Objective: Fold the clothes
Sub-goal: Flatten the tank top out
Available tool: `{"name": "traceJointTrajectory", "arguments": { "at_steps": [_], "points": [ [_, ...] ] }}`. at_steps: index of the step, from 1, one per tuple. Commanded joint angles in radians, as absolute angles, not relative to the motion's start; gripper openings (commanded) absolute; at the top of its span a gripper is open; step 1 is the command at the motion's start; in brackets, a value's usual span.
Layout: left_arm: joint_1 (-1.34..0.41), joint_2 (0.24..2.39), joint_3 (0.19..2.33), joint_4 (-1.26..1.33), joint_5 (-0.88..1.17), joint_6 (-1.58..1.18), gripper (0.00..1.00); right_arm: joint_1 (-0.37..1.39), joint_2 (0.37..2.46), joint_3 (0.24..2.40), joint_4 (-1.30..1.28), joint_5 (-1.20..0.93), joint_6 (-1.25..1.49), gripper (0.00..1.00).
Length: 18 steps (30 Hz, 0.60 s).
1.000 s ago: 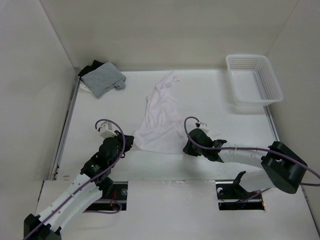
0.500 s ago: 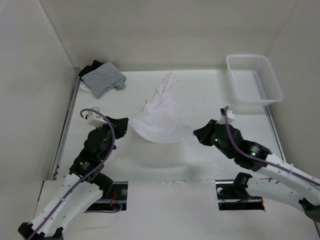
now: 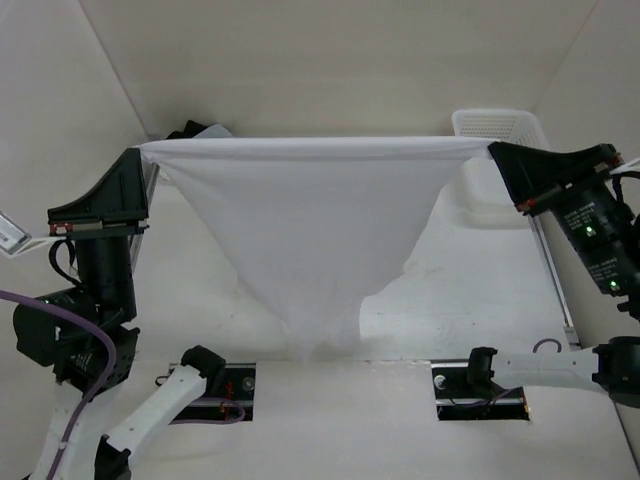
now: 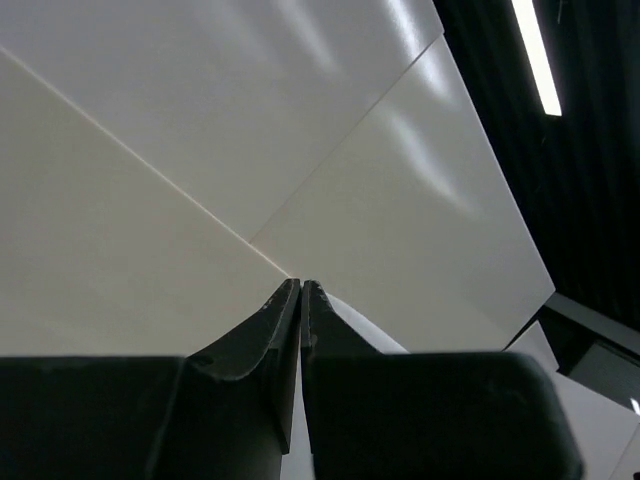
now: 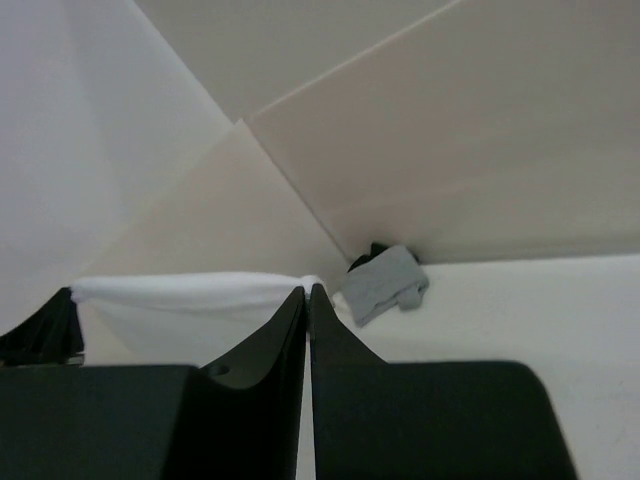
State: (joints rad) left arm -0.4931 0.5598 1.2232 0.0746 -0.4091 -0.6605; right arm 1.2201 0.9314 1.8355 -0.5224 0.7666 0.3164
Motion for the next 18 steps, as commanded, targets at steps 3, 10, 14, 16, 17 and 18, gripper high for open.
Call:
{"name": "traceJointTrajectory", "arguments": {
  "at_steps": [3,10,14,16,17,18],
  "points": [
    [-0.478,0.693,1.212,0.162,-0.452,-0.588,0.02,1.037,1.072,1.858,-0.465,0.669,0.162,0.06],
    [-0.332,0.943,1.120,0.244,-0.431,-0.598,0.02,0.548,1.283,1.747,-0.349,0.192,0.369,0.05],
    [-0.171,1.196,1.234,0.215,-0.283,-0.693,0.02,0.446,1.464,1.871,-0.324,0.112,0.406,0.05],
    [-0.124,1.299,1.320,0.180,-0.215,-0.738,0.02,0.417,1.553,1.992,-0.345,0.098,0.405,0.04],
    [-0.108,1.336,1.363,0.166,-0.192,-0.753,0.02,0.406,1.584,2.046,-0.362,0.092,0.406,0.04],
    [-0.099,1.360,1.402,0.157,-0.172,-0.765,0.02,0.394,1.626,2.119,-0.389,0.087,0.407,0.04]
  ]
}}
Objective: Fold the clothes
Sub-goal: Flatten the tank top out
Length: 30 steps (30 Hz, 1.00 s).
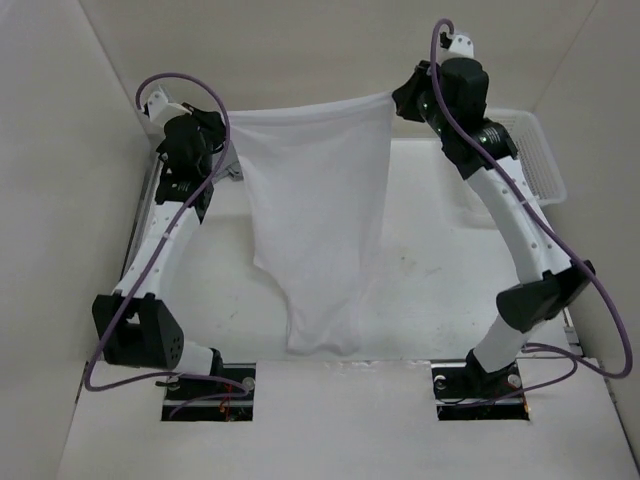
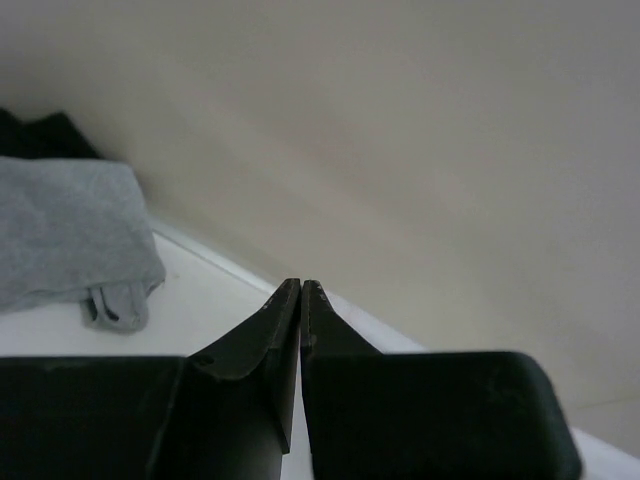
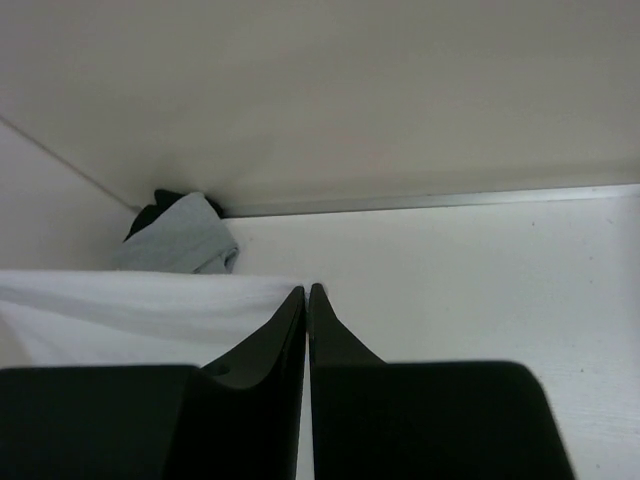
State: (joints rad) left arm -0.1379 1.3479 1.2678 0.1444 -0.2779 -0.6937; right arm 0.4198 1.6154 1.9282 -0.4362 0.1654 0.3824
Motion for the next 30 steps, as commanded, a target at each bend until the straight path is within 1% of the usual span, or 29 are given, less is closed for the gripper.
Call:
{"name": "traceJointTrajectory", "arguments": {
  "at_steps": [1,4,6,8,10,13,17,19,20,22,26,30],
  "points": [
    [-0.097,1.373,1.434,0.152,-0.161,-0.770,0.02,0.384,1.659,2.196,-0.422,0.083,0.407,0.04],
    [-0.096,1.359,1.491,0.147,-0.146,-0.769,0.02,0.377,1.719,2.383,-0.498,0.069,0.399,0.04],
    [-0.094,1.326,1.505,0.141,-0.140,-0.765,0.02,0.380,1.721,2.436,-0.520,0.067,0.396,0.05],
    [-0.094,1.286,1.494,0.137,-0.138,-0.758,0.02,0.381,1.689,2.415,-0.522,0.069,0.394,0.05],
    [-0.100,1.243,1.454,0.137,-0.147,-0.750,0.02,0.381,1.634,2.321,-0.505,0.078,0.394,0.05],
    [-0.119,1.166,1.353,0.143,-0.155,-0.755,0.02,0.386,1.513,2.105,-0.437,0.095,0.396,0.05],
    [-0.183,1.031,1.139,0.156,-0.205,-0.746,0.02,0.435,1.286,1.702,-0.324,0.126,0.413,0.06],
    [-0.218,0.933,0.975,0.164,-0.245,-0.742,0.02,0.485,1.179,1.495,-0.264,0.147,0.420,0.07],
    [-0.237,0.869,0.871,0.157,-0.264,-0.742,0.02,0.526,1.105,1.350,-0.226,0.169,0.435,0.07],
    [-0.255,0.772,0.720,0.138,-0.273,-0.752,0.02,0.591,1.013,1.152,-0.187,0.202,0.471,0.07],
    [-0.263,0.531,0.478,-0.042,-0.272,-0.778,0.02,0.766,0.870,0.800,-0.167,0.253,0.581,0.06],
    [-0.289,0.281,0.387,-0.332,-0.241,-0.824,0.02,1.006,0.773,0.554,-0.227,0.308,0.757,0.04]
  ]
}}
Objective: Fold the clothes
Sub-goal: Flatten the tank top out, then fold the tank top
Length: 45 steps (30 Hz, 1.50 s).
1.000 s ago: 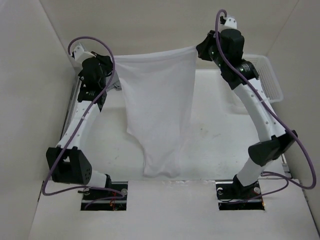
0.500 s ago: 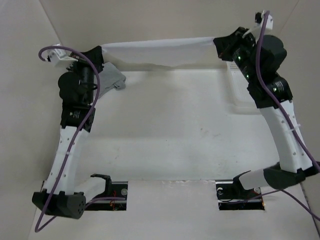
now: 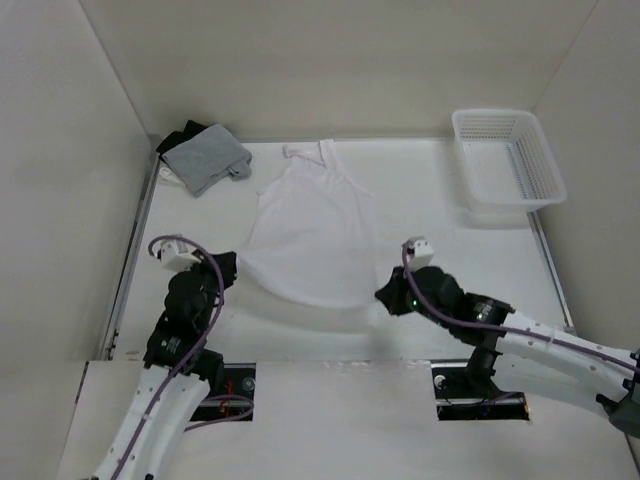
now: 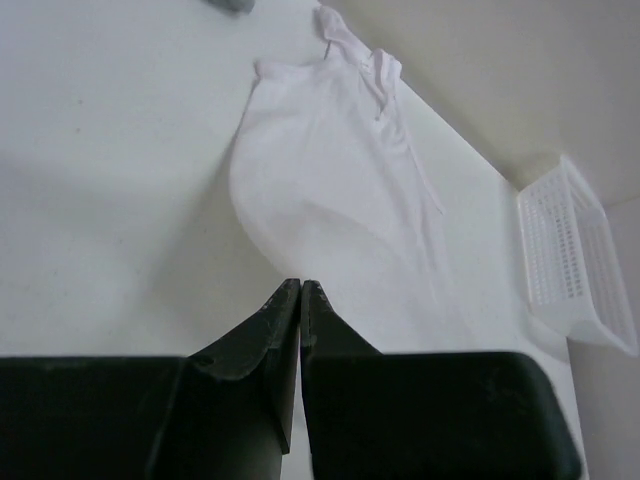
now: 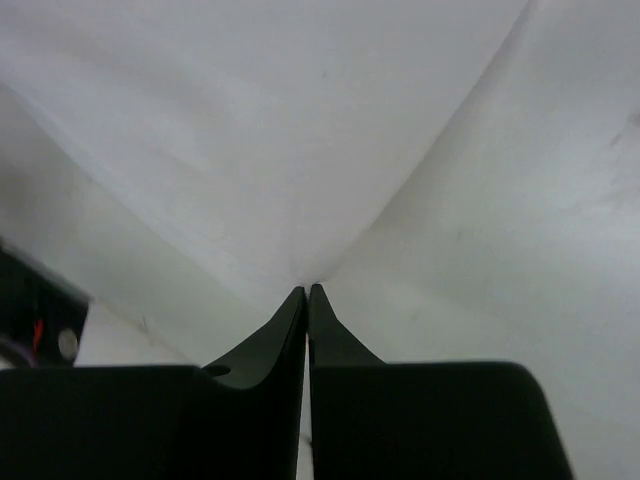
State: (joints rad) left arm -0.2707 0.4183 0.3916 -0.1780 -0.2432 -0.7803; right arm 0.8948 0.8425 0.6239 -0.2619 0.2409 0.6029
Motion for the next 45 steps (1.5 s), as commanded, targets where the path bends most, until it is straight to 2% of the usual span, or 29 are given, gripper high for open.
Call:
{"name": "traceJointTrajectory", "arguments": {
  "at_steps": [1,7,10,14,17,20,25,28,30,31,32,34,36,38,40,41,42,44,45],
  "points": [
    [-0.300,0.232,0.387,-0.407,-0.239,-0.840,0.02,1.066,0.753,0.519,-0.253,0.324,0.808,0.04],
    [-0.421,0.094,0.410,-0.662,-0.202,-1.020,0.02,1.382,0.670,0.483,-0.406,0.440,1.048,0.04],
    [-0.438,0.107,0.446,-0.641,-0.279,-1.040,0.02,1.386,0.678,0.520,-0.405,0.465,1.029,0.04],
    [-0.421,0.297,0.503,-0.392,-0.376,-0.959,0.02,1.129,0.759,0.624,-0.293,0.390,0.814,0.04],
    [-0.392,0.548,0.543,-0.093,-0.416,-0.896,0.02,0.848,0.898,0.711,-0.128,0.215,0.666,0.04],
    [-0.325,0.847,0.629,0.150,-0.433,-0.859,0.02,0.640,1.067,0.822,-0.005,0.080,0.615,0.04],
    [-0.213,1.320,0.854,0.339,-0.391,-0.871,0.02,0.440,1.460,1.115,0.080,-0.069,0.580,0.04],
    [-0.180,1.563,1.043,0.354,-0.335,-0.865,0.04,0.372,1.705,1.326,0.068,-0.106,0.572,0.04],
    [-0.162,1.711,1.176,0.348,-0.316,-0.854,0.08,0.340,1.837,1.443,0.054,-0.112,0.583,0.04],
    [-0.156,1.774,1.237,0.344,-0.302,-0.845,0.16,0.329,1.901,1.504,0.045,-0.112,0.589,0.07],
    [-0.148,1.831,1.291,0.336,-0.272,-0.825,0.27,0.323,1.960,1.558,0.035,-0.110,0.600,0.14],
    [-0.134,1.871,1.330,0.292,-0.229,-0.822,0.42,0.323,2.020,1.607,0.008,-0.101,0.611,0.38],
    [-0.142,1.807,1.248,0.299,-0.233,-0.813,0.45,0.326,2.005,1.567,0.014,-0.072,0.618,0.54],
    [-0.177,1.676,1.066,0.359,-0.274,-0.819,0.42,0.327,1.936,1.464,0.050,-0.037,0.620,0.58],
    [-0.228,1.533,0.849,0.435,-0.317,-0.821,0.39,0.355,1.831,1.309,0.107,0.000,0.621,0.55],
    [-0.251,1.469,0.760,0.449,-0.333,-0.813,0.37,0.375,1.774,1.220,0.145,0.008,0.621,0.47],
    [-0.263,1.412,0.682,0.446,-0.340,-0.810,0.36,0.398,1.722,1.134,0.181,0.008,0.623,0.38],
    [-0.262,1.324,0.565,0.416,-0.330,-0.824,0.34,0.445,1.633,0.979,0.241,0.015,0.633,0.12],
    [-0.254,1.278,0.513,0.382,-0.315,-0.839,0.34,0.464,1.597,0.916,0.264,0.017,0.643,0.06]
  ]
}}
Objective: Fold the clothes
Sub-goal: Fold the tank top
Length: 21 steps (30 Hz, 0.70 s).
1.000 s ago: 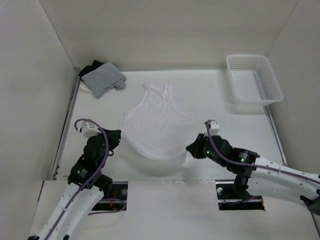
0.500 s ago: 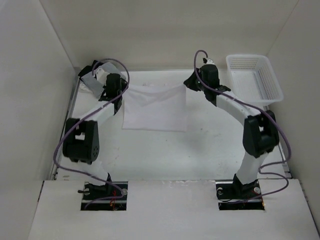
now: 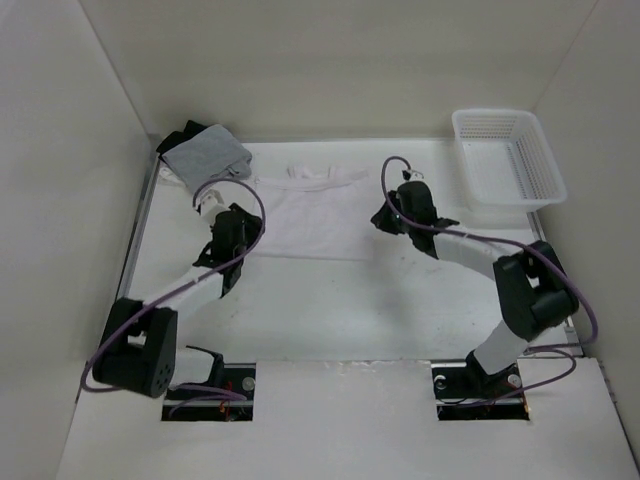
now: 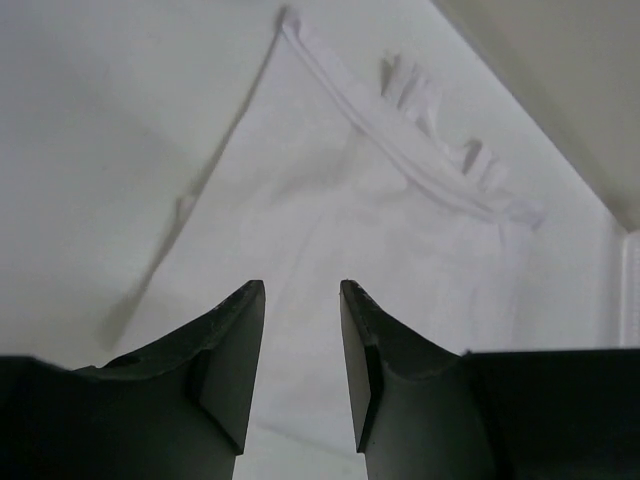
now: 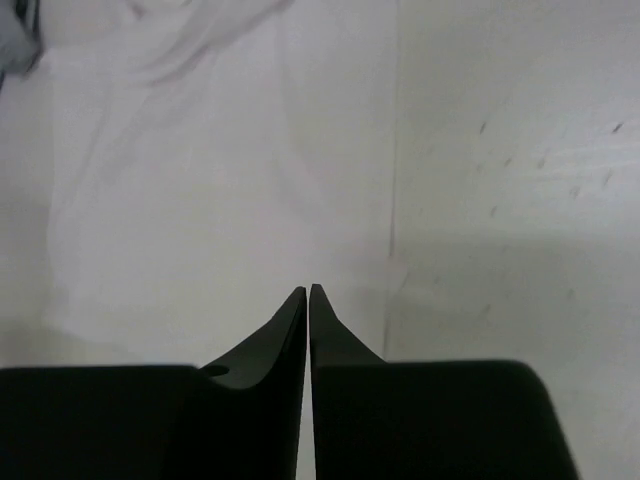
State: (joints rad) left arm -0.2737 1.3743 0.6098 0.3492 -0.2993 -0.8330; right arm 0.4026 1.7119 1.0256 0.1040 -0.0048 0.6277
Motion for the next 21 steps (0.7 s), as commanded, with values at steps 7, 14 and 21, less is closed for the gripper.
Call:
{"name": "traceJointTrajectory", "arguments": {
  "at_steps": [7,14,21],
  "points": [
    [-0.145,1.210,0.354,0.348,-0.129,-0.910,0.45,0.510,1.477,0.680,0.365,0.023,0.730,0.13],
    [-0.105,1.348,0.350,0.459,-0.048,-0.953,0.43,0.510,1.474,0.575,0.426,0.028,0.784,0.41],
    [-0.093,1.416,0.347,0.486,-0.067,-0.960,0.30,0.504,1.546,0.548,0.476,0.025,0.885,0.50]
  ]
}}
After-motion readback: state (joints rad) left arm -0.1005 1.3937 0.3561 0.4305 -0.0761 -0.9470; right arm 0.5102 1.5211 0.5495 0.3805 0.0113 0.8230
